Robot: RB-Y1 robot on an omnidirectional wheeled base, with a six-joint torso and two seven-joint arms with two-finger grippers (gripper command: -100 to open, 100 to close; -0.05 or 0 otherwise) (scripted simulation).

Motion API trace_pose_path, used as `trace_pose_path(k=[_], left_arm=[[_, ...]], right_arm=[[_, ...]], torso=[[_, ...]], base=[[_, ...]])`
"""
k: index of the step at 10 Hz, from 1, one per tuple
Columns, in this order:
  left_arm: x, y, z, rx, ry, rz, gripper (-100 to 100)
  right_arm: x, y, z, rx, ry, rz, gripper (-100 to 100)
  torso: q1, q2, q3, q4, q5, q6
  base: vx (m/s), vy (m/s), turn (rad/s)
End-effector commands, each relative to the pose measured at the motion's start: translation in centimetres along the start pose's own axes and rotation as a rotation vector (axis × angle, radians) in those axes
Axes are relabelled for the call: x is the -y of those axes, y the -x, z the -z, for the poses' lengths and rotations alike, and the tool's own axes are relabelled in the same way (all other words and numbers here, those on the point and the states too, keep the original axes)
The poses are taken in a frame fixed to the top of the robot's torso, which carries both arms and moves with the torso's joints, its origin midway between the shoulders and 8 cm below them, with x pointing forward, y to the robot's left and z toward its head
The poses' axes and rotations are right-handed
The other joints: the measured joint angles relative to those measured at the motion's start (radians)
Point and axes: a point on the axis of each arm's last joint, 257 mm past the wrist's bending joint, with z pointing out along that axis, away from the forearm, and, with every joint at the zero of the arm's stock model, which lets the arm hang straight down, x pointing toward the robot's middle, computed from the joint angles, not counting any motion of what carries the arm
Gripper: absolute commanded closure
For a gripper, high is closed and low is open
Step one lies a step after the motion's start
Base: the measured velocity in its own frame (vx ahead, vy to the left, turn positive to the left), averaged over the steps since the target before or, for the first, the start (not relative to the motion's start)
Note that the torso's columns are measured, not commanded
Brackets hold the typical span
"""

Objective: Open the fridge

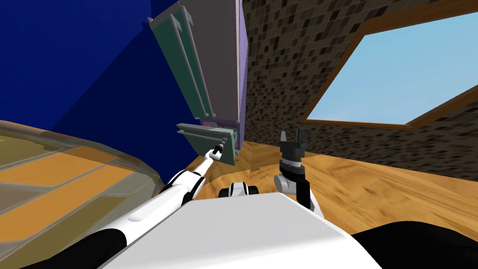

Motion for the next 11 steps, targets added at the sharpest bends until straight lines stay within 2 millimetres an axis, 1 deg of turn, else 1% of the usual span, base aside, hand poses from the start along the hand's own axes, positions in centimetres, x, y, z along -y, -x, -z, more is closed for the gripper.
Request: trace_pose_path(k=[1,5,6,7,11], left_arm=[[2.5,1.5,-1.1,0.011,-0.015,-0.005,-100],[2.5,1.5,-1.1,0.011,-0.015,-0.005,-100],[0.9,0.8,-0.8,-0.002,0.016,0.003,-100],[0.5,0.6,-0.7,-0.004,0.025,0.005,0],[-1.2,0.0,-0.2,-0.012,0.058,0.01,0]], right_arm=[[0.0,0.0,0.0,0.0,0.0,0.0,0],[0.0,0.0,0.0,0.0,0.0,0.0,0],[0.0,0.0,0.0,0.0,0.0,0.0,0],[0.0,0.0,0.0,0.0,0.0,0.0,0],[0.0,0.0,0.0,0.0,0.0,0.0,0]], torso=[[0.0,0.002,0.001,0.001,0.0,-0.001],[-0.002,0.004,0.003,0.007,-0.002,-0.002],[-0.002,0.005,0.004,0.007,-0.002,-0.002],[-0.001,0.004,0.003,0.003,-0.001,-0.001],[-0.001,-0.006,-0.004,-0.005,0.001,0.002]], base=[[-0.053,0.01,-0.023],[-0.014,0.003,-0.004],[0.009,-0.002,-0.007],[0.0,0.0,0.0],[0.0,0.0,0.0]])
